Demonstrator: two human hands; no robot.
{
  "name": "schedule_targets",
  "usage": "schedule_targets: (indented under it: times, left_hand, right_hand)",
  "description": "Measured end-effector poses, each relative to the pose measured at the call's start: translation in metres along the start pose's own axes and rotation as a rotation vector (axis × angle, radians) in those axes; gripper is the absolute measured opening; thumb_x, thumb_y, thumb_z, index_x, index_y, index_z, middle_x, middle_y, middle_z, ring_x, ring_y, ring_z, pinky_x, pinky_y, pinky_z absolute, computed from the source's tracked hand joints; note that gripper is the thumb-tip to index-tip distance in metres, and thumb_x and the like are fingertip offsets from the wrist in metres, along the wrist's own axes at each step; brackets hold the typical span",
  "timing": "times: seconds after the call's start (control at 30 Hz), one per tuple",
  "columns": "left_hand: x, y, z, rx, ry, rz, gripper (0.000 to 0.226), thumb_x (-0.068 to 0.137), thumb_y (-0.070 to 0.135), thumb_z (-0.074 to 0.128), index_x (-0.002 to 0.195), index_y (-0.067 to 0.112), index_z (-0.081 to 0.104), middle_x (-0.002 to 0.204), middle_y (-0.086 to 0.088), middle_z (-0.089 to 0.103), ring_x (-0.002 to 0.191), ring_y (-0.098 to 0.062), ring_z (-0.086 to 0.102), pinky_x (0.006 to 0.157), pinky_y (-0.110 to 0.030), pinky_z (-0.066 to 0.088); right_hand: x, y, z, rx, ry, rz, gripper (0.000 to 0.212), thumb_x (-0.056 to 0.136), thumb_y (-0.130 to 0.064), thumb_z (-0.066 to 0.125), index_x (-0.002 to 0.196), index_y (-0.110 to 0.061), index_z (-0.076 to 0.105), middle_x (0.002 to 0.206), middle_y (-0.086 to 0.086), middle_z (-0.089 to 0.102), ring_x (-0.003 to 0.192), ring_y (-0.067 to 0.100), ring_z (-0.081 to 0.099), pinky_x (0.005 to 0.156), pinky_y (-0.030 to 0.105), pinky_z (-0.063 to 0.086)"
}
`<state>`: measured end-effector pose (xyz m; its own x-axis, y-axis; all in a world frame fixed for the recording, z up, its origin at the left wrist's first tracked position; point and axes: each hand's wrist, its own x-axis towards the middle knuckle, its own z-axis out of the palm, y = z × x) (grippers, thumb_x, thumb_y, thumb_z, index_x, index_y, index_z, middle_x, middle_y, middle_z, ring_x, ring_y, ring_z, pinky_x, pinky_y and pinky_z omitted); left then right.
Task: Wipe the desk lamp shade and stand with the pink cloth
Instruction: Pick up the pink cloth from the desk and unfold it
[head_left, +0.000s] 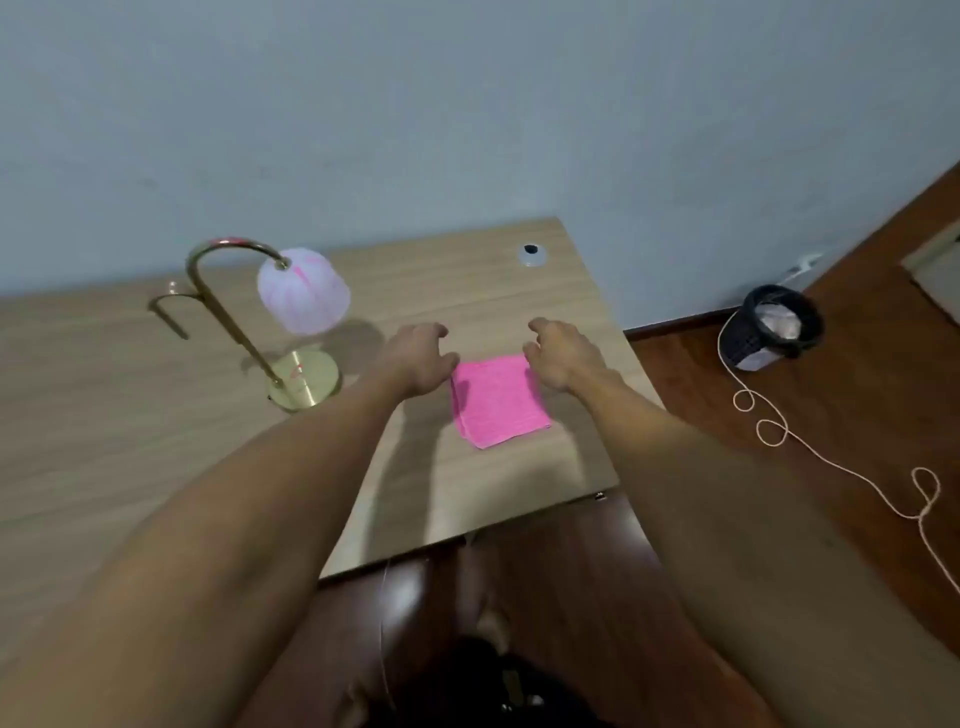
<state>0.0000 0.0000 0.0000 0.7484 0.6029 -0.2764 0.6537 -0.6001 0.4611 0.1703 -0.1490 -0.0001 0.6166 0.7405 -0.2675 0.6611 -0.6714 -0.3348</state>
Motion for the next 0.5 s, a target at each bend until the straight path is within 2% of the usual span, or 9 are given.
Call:
schedule_targets:
  times: [0.17, 0.27, 0.37, 0.43, 0.5]
  left_hand:
    - [0.027, -0.004, 0.039, -0.035, -0.064, -0.138, 0.055, 0.100, 0.038, 0.053, 0.148, 0.011, 0.050, 0.150, -0.015, 0.055, 0.138, -0.034, 0.052, 0.114, -0.044, 0.044]
    - [0.039, -0.003, 0.061, -0.046, -0.064, -0.152, 0.041, 0.098, 0.028, 0.057, 0.135, 0.010, 0.060, 0.137, -0.016, 0.064, 0.126, -0.035, 0.059, 0.106, -0.046, 0.049]
    - [0.050, -0.006, 0.079, -0.069, -0.060, -0.159, 0.020, 0.092, 0.021, 0.060, 0.111, 0.013, 0.064, 0.114, -0.012, 0.070, 0.104, -0.033, 0.063, 0.093, -0.047, 0.054]
    - [0.055, -0.008, 0.090, -0.073, -0.036, -0.154, 0.020, 0.091, 0.022, 0.064, 0.109, 0.012, 0.062, 0.110, -0.011, 0.068, 0.102, -0.033, 0.062, 0.091, -0.048, 0.054]
    - [0.060, -0.007, 0.098, -0.082, 0.009, -0.159, 0.027, 0.091, 0.022, 0.066, 0.115, 0.011, 0.063, 0.116, -0.012, 0.065, 0.109, -0.033, 0.059, 0.095, -0.048, 0.052]
  right_hand:
    - [0.039, 0.024, 0.029, 0.025, -0.173, -0.023, 0.050, 0.104, -0.021, 0.046, 0.153, -0.011, 0.049, 0.151, 0.018, 0.055, 0.136, 0.038, 0.055, 0.112, 0.048, 0.047]
    - [0.062, 0.039, 0.047, -0.025, -0.244, -0.106, 0.050, 0.103, -0.013, 0.047, 0.152, -0.005, 0.047, 0.155, 0.019, 0.050, 0.142, 0.036, 0.048, 0.117, 0.046, 0.042]
    - [0.081, 0.052, 0.064, -0.076, -0.268, -0.172, 0.051, 0.101, -0.004, 0.049, 0.153, -0.005, 0.046, 0.158, 0.018, 0.047, 0.146, 0.035, 0.043, 0.120, 0.040, 0.037]
    - [0.090, 0.058, 0.073, -0.093, -0.258, -0.213, 0.053, 0.102, -0.003, 0.049, 0.154, -0.006, 0.045, 0.157, 0.017, 0.047, 0.146, 0.035, 0.042, 0.122, 0.039, 0.034]
    - [0.097, 0.061, 0.080, -0.098, -0.198, -0.246, 0.046, 0.101, -0.006, 0.051, 0.147, -0.010, 0.053, 0.144, 0.017, 0.055, 0.135, 0.037, 0.048, 0.114, 0.042, 0.040]
